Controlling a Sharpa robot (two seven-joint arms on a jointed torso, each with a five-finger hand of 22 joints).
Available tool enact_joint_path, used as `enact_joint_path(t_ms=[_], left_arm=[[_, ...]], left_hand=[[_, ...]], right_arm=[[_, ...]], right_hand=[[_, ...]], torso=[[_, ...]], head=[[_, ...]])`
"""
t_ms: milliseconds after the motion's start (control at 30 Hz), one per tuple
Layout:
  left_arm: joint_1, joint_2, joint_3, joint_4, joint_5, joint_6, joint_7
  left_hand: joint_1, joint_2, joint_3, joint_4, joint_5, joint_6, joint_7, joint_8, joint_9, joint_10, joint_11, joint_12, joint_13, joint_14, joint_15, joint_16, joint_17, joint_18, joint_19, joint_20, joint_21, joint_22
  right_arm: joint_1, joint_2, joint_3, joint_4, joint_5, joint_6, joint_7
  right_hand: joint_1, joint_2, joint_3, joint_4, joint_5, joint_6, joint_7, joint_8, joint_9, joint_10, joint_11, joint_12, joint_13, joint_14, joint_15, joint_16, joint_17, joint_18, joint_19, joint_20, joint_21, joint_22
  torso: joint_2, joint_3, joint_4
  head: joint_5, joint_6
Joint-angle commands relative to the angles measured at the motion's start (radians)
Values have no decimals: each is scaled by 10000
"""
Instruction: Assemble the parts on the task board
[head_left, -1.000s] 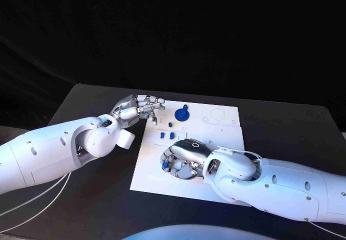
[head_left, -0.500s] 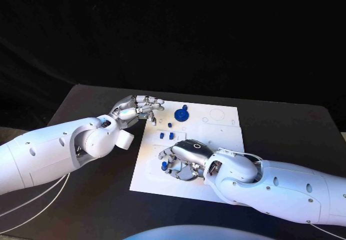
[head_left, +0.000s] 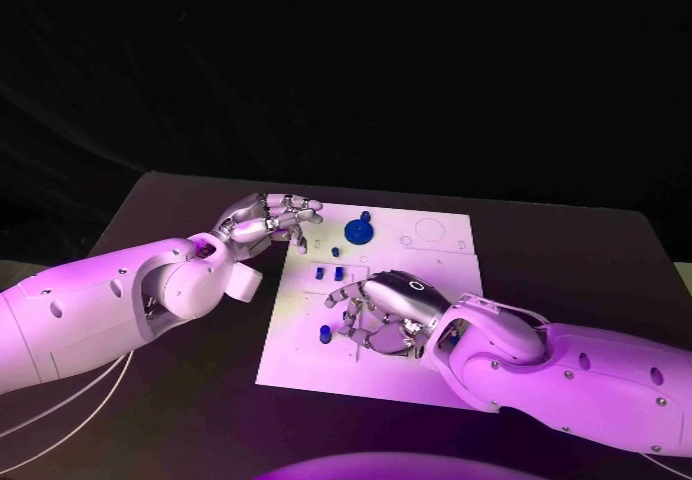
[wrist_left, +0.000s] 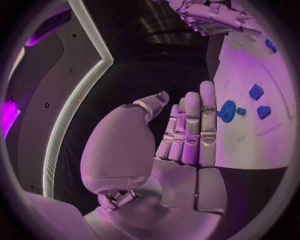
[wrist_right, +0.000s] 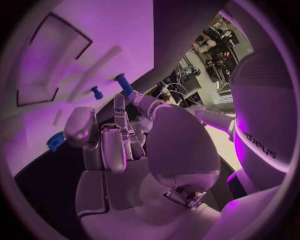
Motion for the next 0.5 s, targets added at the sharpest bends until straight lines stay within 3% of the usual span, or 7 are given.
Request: enact_joint_path(t_ms=[33, 100, 167, 267, 367, 467, 500], left_arm=[[-1, -8, 7, 4, -22, 161, 37], [-1, -16, 6, -7, -21, 155, 35], [-1, -20, 6, -20, -21, 149, 34], [-6, -4, 4, -57, -20, 156, 32], [-16, 15, 3, -90, -21, 147, 25], [-41, 36, 1, -114, -40, 132, 34], [-51, 35, 1, -118, -43, 128, 37]], left_hand=[[-46, 21, -64, 20, 17, -21, 41, -14, -12, -96, -7, 66, 3, -43, 8, 62, 17, 127, -44, 18, 48, 9], [-49, 21, -70, 25, 16, -22, 40, -11, -13, -100, -7, 73, 5, -50, 10, 63, 23, 127, -51, 21, 47, 11], [-49, 21, -70, 25, 16, -22, 40, -11, -13, -100, -7, 73, 5, -50, 10, 63, 23, 127, -51, 21, 47, 11], [-49, 21, -70, 25, 16, -22, 40, -11, -13, -100, -7, 73, 5, -50, 10, 63, 23, 127, -51, 21, 47, 11], [-49, 21, -70, 25, 16, -22, 40, -11, -13, -100, -7, 73, 5, -50, 10, 63, 23, 127, -51, 21, 47, 11], [-51, 23, -73, 28, 16, -21, 39, -9, -14, -100, -8, 78, 6, -52, 10, 64, 25, 127, -53, 22, 47, 11], [-51, 23, -73, 28, 16, -21, 39, -9, -14, -100, -8, 78, 6, -52, 10, 64, 25, 127, -53, 22, 47, 11]], right_arm=[[314, -489, 60, 160, 2822, -649, 1677], [530, -832, 78, 216, 3694, -343, 1757], [786, -1282, 93, 302, 4575, 22, 1722], [1094, -1966, 103, 462, 5501, 590, 1379], [1246, -2523, 100, 624, 5878, 1098, 860], [1342, -3237, 70, 903, 5760, 1649, 152], [1355, -3403, 56, 970, 5709, 1750, -16]], right_hand=[[65, 41, 71, -48, 132, 323, 77, 128, 32, 61, 45, 119, 96, 232, 111, -49, -35, -114, -31, 54, -7, 24], [-105, 15, -24, 30, 132, 528, 49, 219, 52, 90, 42, 194, 178, 229, 120, -60, -64, -101, -54, 82, -48, 6], [-288, -22, -180, 123, 144, 811, -40, 377, 105, 212, -25, 327, 288, 210, 83, -96, -145, -55, -142, 81, -215, -109], [-572, -151, -646, 255, 282, 1381, -335, 769, 317, 874, -299, 1032, 807, 337, -124, 113, 379, -89, -20, -54, -14, 76], [-742, -155, -1128, 403, 385, 1498, -532, 958, 538, 1288, -520, 2440, 1974, 450, -317, 283, 739, -218, 305, -251, 515, 509], [-658, 61, -1441, 554, 457, 1403, -641, 1135, 896, 1661, -595, 6807, 7035, 624, -375, 633, 1501, -378, 703, -343, 1210, 1077], [-788, 21, -1669, 731, 465, 1319, -640, 1212, 1081, 2267, -609, 8681, 9270, 728, -402, 860, 2108, -454, 856, -302, 1513, 1328]], torso=[[-23, -4, -15], [-33, -3, -31], [-35, -9, -35], [-62, 1, -71], [-87, 19, -103], [-88, 52, -110], [-93, 70, -116]], head=[[-243, 79], [-329, 81], [-499, 113], [-706, 89], [-871, 49], [-1067, 20], [-1104, 3]])
